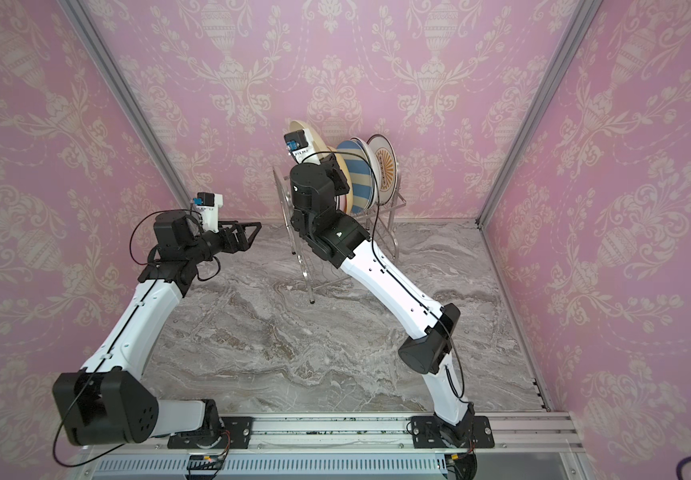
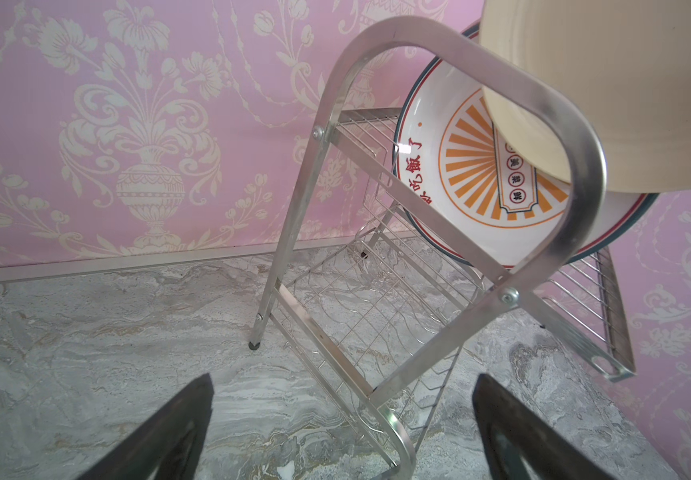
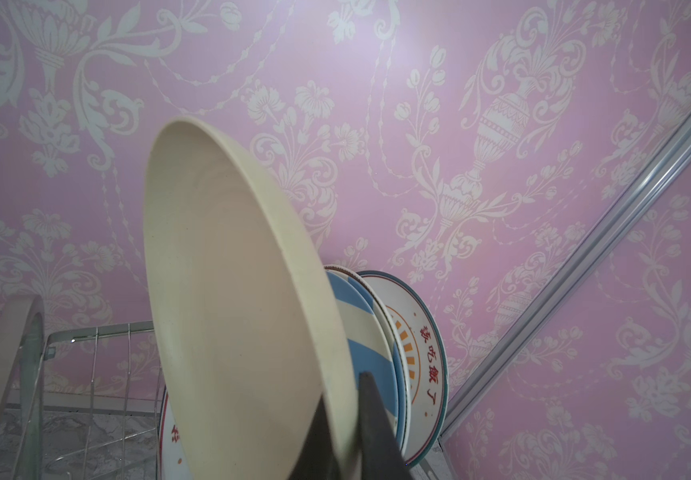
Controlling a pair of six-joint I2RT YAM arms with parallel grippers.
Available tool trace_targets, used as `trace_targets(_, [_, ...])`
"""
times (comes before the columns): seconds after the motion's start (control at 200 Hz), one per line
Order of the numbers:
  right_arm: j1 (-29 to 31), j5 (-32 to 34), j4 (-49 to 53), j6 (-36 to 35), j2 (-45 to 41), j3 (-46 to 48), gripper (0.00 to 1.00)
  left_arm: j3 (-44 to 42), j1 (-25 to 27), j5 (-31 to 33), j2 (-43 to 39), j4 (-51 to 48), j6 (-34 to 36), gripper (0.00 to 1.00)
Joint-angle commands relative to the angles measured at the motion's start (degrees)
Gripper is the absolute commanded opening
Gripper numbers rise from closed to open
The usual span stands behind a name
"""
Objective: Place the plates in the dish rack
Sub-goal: 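Lower the cream plate into the slot beside the sunburst plate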
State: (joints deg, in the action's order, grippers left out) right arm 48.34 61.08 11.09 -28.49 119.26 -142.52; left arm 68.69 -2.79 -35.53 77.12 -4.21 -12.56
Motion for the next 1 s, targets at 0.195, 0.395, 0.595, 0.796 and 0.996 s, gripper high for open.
trace_targets(0.195, [-0.25,-2.42,6.42,5.99,3.95,-3.46,0.0,-1.18,0.05,-3.61,-0.05,3.51,-1.24,0.99])
trace_targets(0.395, [-0.16,-0.49,5.34,5.17,5.32,-2.71,0.0,-1.27,0.04,-4.23,0.57,4.3,-1.69,0.99])
trace_targets(0.595, [-0.16,-0.67,3.39,4.67,6.83,-2.68,0.0,-1.36,0.06,-4.37,0.35,4.1,-1.56,0.99])
trace_targets(0.796, [-0.34,-1.5,2.38,5.29,8.68,-3.68,0.0,-1.7,0.06,-4.81,-0.2,4.19,-1.72,0.99])
trace_targets(0.996, [-0.84,-1.85,5.44,7.93,9.43,-4.35,0.0,-2.13,0.05,-4.73,-0.1,4.19,-1.58,0.99])
